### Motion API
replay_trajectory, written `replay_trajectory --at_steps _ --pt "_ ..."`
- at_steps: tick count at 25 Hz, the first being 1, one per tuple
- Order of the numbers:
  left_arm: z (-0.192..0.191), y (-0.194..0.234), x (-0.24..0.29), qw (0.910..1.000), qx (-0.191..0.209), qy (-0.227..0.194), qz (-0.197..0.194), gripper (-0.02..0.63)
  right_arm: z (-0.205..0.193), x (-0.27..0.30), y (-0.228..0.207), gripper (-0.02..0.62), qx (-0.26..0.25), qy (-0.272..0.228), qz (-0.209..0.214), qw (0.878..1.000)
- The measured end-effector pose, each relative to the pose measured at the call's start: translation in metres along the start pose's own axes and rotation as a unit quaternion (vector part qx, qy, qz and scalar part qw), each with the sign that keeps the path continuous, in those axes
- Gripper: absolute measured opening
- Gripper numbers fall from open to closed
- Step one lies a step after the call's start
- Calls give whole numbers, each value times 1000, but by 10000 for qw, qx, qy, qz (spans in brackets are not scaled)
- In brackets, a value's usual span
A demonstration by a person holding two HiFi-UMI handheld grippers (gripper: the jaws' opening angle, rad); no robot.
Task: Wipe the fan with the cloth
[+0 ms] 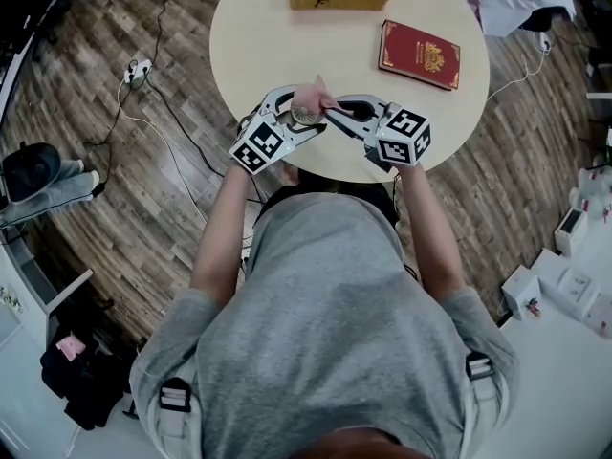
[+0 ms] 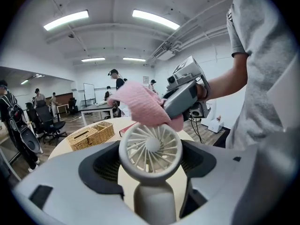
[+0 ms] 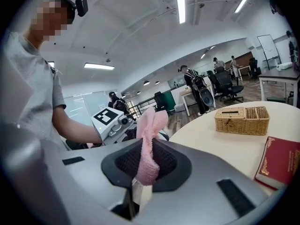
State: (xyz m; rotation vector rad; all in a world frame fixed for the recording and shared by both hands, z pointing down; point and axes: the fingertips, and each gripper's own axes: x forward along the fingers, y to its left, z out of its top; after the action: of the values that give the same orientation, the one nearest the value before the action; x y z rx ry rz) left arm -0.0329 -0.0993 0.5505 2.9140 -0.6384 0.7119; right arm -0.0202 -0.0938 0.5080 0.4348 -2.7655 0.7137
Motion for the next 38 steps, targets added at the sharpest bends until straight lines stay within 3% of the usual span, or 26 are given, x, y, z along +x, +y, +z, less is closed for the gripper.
replay_trajectory --at_steps 8,14,19,30,38 --pt "4 14 -9 9997 14 -72 232 374 -29 7 9 40 -283 757 194 9965" --pt "7 12 -11 9996 -67 -159 239 374 -17 9 15 40 -305 536 215 9979" --pt "9 4 -11 9995 -122 -287 106 374 -17 0 1 40 -300 487 -66 9983" --pt "25 -16 -10 9983 36 -488 -301 374 -41 0 -14 40 -1258 1394 -518 9808" --pt "33 -36 -7 9960 235 -511 -691 374 -24 0 -28 40 -1737 1358 -996 9703"
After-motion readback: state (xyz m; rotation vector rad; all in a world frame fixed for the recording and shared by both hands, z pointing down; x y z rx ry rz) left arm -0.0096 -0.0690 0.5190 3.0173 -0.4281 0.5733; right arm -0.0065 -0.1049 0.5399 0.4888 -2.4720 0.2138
